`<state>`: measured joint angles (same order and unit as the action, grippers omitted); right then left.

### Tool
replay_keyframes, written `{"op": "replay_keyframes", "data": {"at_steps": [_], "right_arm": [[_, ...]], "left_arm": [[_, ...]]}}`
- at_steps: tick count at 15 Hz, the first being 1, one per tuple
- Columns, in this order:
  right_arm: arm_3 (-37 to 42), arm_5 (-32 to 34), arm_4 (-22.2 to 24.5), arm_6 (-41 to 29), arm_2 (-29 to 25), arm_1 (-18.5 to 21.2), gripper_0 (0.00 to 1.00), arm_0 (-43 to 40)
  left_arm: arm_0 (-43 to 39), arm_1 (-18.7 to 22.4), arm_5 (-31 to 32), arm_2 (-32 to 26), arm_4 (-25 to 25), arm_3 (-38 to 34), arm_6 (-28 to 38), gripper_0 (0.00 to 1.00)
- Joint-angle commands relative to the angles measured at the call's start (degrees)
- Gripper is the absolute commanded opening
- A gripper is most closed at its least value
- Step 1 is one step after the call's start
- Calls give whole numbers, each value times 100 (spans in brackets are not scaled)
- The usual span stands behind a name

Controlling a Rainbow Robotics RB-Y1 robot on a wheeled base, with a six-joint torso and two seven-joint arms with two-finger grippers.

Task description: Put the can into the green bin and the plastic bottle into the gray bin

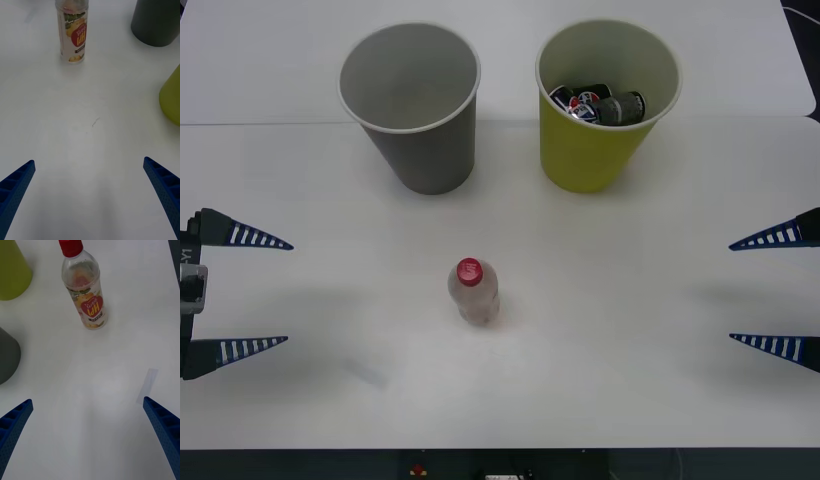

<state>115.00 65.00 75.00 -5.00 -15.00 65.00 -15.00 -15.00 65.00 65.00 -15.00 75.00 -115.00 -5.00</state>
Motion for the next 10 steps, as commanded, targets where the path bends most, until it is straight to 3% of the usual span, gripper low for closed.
{"op": "replay_keyframes", "data": {"at_steps": [1, 6, 10], "right_arm": [[0, 0, 0, 0, 0, 0, 100, 0], [0, 0, 0, 0, 0, 0, 100, 0], [0, 0, 0, 0, 0, 0, 100, 0]], "left_arm": [[0, 0, 0, 0, 0, 0, 0, 100], [-258, -119, -286, -267, -381, -49, -361, 100], [-258, -119, -339, 15, -697, 276, -361, 100]]}}
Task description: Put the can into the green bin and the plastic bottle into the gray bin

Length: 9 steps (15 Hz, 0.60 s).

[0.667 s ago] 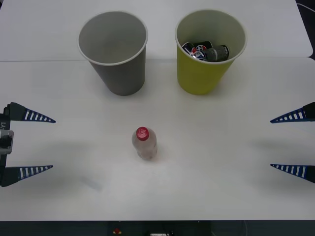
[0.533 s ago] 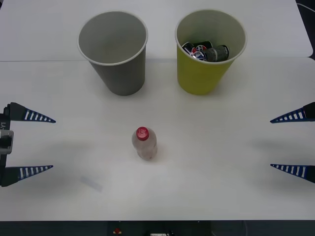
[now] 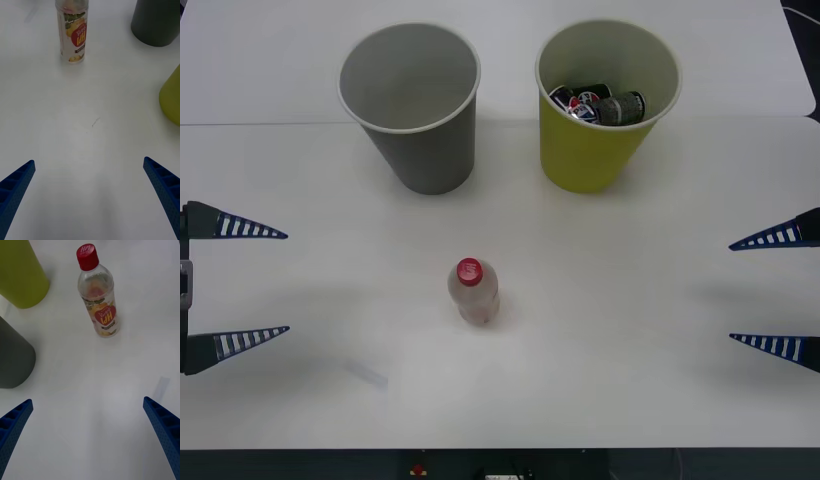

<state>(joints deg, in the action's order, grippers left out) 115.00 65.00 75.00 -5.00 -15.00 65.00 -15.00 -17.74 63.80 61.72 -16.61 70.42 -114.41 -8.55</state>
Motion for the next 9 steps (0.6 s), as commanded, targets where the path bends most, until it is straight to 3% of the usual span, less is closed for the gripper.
{"op": "replay_keyframes", "data": {"at_steps": [1, 5, 9], "right_arm": [[0, 0, 0, 0, 0, 0, 100, 0], [0, 0, 0, 0, 0, 0, 100, 0], [0, 0, 0, 0, 0, 0, 100, 0]], "left_arm": [[43, 0, -11, 281, -353, 323, -15, 100], [421, 0, -2, 1072, -995, 903, -200, 100], [922, -8, -2, 1915, -1707, 1588, -1175, 100]]}}
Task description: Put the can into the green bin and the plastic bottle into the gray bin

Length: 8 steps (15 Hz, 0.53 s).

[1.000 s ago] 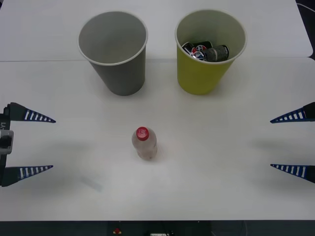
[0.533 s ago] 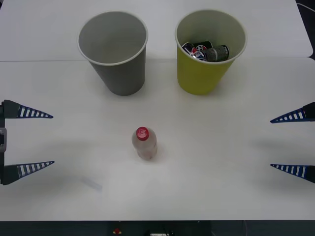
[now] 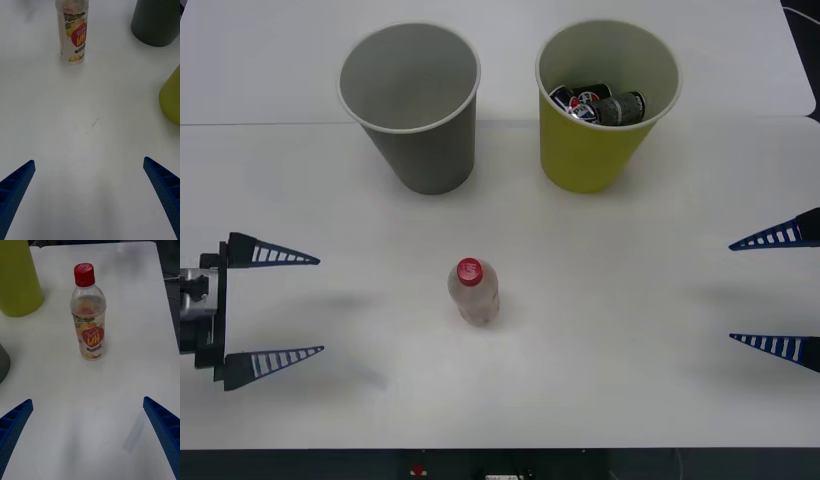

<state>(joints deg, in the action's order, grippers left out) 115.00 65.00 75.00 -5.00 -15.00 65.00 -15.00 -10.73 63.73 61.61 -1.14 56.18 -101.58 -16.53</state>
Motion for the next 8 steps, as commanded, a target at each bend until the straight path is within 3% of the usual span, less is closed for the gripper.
{"op": "replay_keyframes", "data": {"at_steps": [1, 4, 8], "right_arm": [[0, 0, 0, 0, 0, 0, 100, 0], [0, 0, 0, 0, 0, 0, 100, 0], [0, 0, 0, 0, 0, 0, 100, 0]], "left_arm": [[414, -1, 9, 685, -512, 534, -615, 100], [880, -71, 9, 1380, -1004, 1079, -1142, 100], [1557, -695, 61, 1977, -1197, 1861, -1573, 100]]}}
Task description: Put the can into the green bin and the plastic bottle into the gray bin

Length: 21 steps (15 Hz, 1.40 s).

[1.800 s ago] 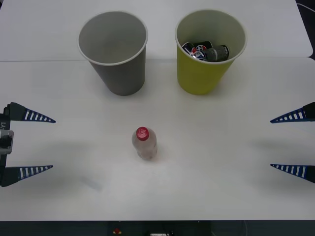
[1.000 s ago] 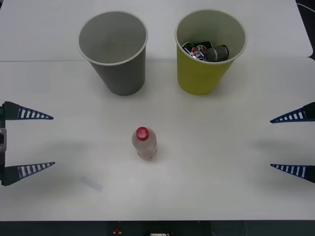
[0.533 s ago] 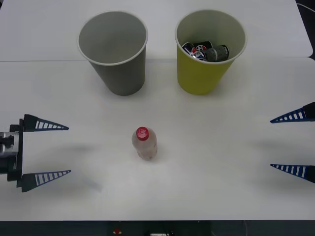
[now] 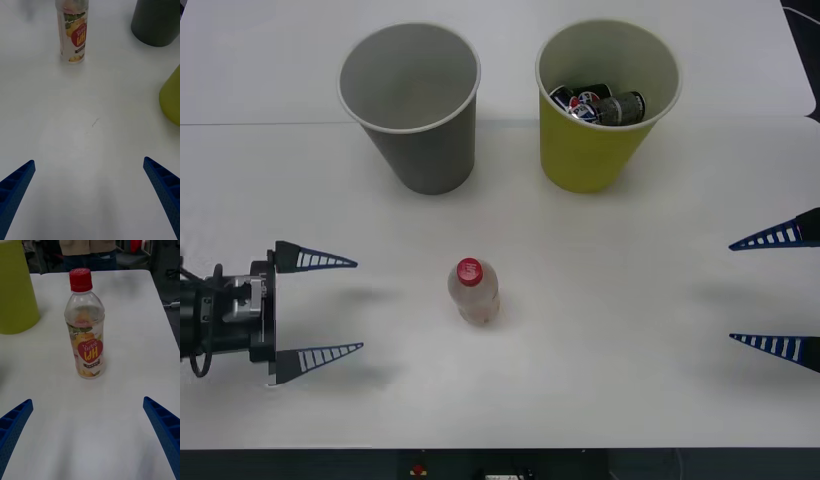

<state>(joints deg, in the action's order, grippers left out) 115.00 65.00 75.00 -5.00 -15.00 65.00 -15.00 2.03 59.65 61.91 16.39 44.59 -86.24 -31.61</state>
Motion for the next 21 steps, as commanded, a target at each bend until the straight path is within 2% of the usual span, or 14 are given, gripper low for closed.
{"op": "replay_keyframes", "data": {"at_steps": [1, 7, 11, 17, 21], "right_arm": [[0, 0, 0, 0, 0, 0, 100, 0], [0, 0, 0, 0, 0, 0, 100, 0], [0, 0, 0, 0, 0, 0, 100, 0], [0, 0, 0, 0, 0, 0, 100, 0], [0, 0, 0, 0, 0, 0, 100, 0]], "left_arm": [[377, -428, 32, 312, -46, 477, -82, 100], [1107, -1368, 15, 901, -126, 1470, -143, 100], [1335, -1729, -390, 1385, -328, 1514, -170, 100], [1555, -2221, -987, 1780, -336, 1514, -187, 100], [1581, -2370, -1137, 1859, -328, 1514, -187, 100]]}}
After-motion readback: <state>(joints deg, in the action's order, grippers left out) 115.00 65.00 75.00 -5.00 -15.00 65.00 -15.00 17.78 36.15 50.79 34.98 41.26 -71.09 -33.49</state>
